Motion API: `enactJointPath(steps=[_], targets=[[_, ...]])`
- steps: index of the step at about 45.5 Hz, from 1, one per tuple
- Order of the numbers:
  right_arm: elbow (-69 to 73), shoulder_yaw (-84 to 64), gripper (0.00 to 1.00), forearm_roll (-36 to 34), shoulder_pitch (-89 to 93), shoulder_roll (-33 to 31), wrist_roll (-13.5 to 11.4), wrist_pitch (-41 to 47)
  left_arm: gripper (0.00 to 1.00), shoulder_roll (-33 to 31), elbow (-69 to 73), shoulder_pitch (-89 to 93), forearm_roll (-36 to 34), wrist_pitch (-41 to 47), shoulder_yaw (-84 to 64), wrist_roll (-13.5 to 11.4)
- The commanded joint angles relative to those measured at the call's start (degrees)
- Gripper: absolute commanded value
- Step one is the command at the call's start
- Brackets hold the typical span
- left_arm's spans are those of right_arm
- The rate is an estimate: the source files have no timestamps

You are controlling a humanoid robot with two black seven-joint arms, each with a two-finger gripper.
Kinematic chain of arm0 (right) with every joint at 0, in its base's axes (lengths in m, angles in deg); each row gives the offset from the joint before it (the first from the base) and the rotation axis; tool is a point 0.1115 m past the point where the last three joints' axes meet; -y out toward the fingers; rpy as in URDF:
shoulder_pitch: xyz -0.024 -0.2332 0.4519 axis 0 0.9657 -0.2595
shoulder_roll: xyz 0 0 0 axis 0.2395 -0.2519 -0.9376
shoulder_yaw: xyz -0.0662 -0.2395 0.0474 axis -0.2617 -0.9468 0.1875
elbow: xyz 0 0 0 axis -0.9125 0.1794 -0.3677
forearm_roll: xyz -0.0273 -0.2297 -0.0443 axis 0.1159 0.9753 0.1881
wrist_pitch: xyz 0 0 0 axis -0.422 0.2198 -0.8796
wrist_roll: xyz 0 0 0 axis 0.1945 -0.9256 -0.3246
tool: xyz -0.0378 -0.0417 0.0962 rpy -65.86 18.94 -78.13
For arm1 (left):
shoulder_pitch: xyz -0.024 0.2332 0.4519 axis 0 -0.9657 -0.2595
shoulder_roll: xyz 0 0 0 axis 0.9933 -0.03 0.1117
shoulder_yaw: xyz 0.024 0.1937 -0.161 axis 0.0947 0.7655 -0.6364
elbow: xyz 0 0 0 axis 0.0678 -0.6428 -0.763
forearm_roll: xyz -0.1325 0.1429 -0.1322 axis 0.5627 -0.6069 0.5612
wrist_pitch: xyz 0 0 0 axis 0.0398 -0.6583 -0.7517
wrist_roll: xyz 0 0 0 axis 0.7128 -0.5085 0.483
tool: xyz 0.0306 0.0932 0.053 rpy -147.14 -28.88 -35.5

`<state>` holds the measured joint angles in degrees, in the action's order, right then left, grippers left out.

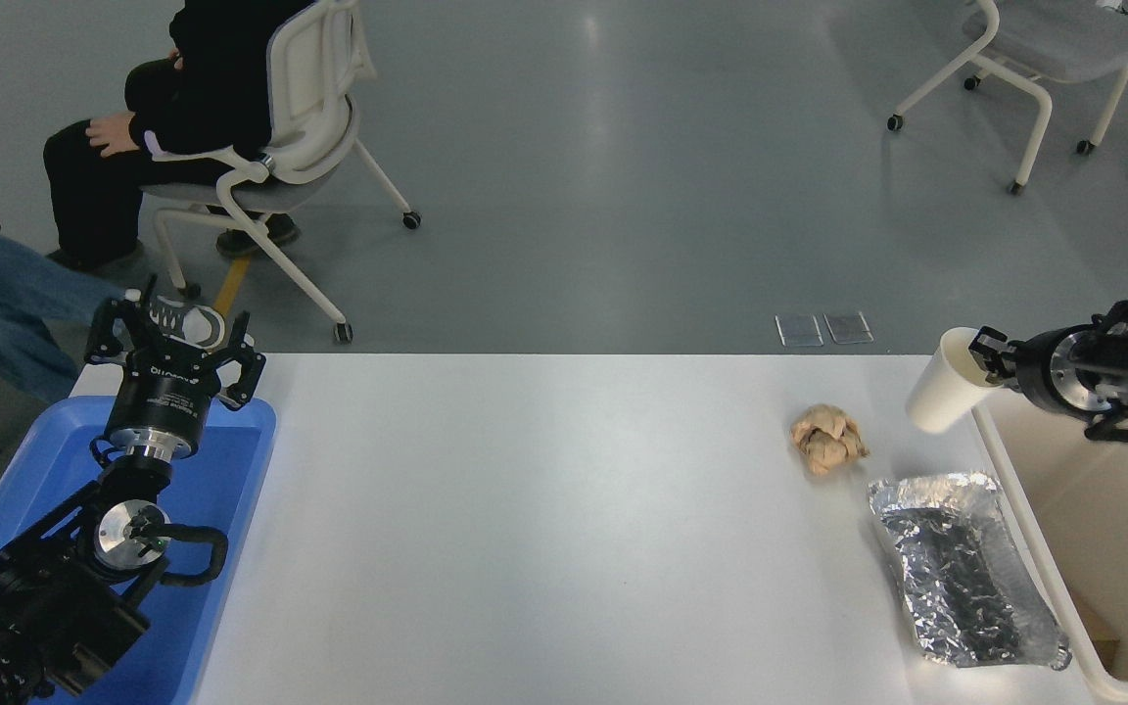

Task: Pick up paper cup place in dustbin

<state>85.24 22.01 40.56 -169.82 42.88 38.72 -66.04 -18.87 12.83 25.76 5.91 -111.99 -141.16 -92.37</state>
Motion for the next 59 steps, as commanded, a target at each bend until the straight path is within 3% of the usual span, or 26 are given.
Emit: enactJointPath(steps=[1, 12, 23, 34, 52, 59], targets=[[16.63, -9.08, 0.0, 0.16, -18.99, -1.65, 0.21, 2.44, 0.99, 0.0, 0.05, -0.06, -0.01, 0.0, 0.0, 0.0], [17.87, -10.66, 0.0, -0.02, -34.45, -0.52, 0.12, 25.99, 0.99, 0.0, 0.05, 0.02, -0.01, 0.0, 0.0, 0.0], [18.13, -11.19, 0.0, -0.28, -45.36, 0.46, 0.12, 40.77, 0.99, 0.0, 0.05, -0.06, -0.01, 0.0, 0.0, 0.0], [18.05, -15.58, 0.0, -1.07, -57.14, 0.11, 0.21, 40.77, 0.99, 0.0, 0.05, -0.06, -0.01, 0.0, 0.0, 0.0], [17.7, -18.13, 0.0, -1.07, -58.29, -1.56, 0.12, 40.77, 0.99, 0.0, 0.05, -0.06, -0.01, 0.0, 0.0, 0.0], [16.9, -21.2, 0.0, -0.55, -57.5, -6.39, 0.03, 40.77, 0.99, 0.0, 0.05, -0.06, -0.01, 0.09, 0.09, 0.0]])
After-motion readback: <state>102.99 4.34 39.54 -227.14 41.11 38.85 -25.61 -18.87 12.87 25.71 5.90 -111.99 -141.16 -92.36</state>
